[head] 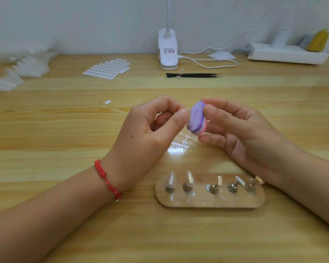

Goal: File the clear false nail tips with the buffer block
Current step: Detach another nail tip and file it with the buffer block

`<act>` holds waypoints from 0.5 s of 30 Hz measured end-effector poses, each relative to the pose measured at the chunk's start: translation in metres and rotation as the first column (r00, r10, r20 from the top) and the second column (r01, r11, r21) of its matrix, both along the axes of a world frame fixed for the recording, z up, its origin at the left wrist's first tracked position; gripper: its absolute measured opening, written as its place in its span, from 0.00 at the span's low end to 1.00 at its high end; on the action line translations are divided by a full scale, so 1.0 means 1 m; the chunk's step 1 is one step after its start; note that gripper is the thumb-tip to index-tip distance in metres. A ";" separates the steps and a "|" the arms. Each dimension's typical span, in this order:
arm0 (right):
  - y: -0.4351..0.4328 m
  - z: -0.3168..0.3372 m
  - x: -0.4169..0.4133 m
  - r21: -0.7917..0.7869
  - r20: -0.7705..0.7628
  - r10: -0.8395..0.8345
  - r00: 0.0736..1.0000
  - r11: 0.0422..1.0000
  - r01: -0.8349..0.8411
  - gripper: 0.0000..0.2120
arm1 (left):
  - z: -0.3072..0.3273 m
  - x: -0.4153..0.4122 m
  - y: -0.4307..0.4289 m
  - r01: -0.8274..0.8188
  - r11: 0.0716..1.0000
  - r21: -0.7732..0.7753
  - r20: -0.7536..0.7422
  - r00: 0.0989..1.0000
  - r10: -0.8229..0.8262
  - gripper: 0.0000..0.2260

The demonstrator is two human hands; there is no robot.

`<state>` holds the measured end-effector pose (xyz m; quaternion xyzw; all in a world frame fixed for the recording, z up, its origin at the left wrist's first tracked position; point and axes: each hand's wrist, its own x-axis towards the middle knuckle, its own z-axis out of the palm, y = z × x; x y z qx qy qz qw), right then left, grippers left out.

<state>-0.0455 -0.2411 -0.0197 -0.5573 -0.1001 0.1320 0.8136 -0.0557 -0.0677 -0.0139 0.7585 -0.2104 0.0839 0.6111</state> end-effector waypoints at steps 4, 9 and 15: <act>0.001 0.001 -0.001 -0.031 0.014 0.047 0.999 0.998 -0.047 0.07 | 0.000 0.001 0.000 -0.015 1.000 -0.003 0.004 1.000 0.015 0.07; -0.002 0.002 0.000 0.018 -0.026 0.031 0.999 0.999 -0.030 0.07 | 0.001 -0.001 -0.001 0.026 0.999 -0.027 -0.004 1.000 -0.026 0.06; -0.002 0.002 0.001 0.017 -0.037 0.013 0.999 1.000 -0.013 0.07 | 0.001 0.001 0.000 0.013 0.999 -0.041 -0.010 1.000 -0.014 0.06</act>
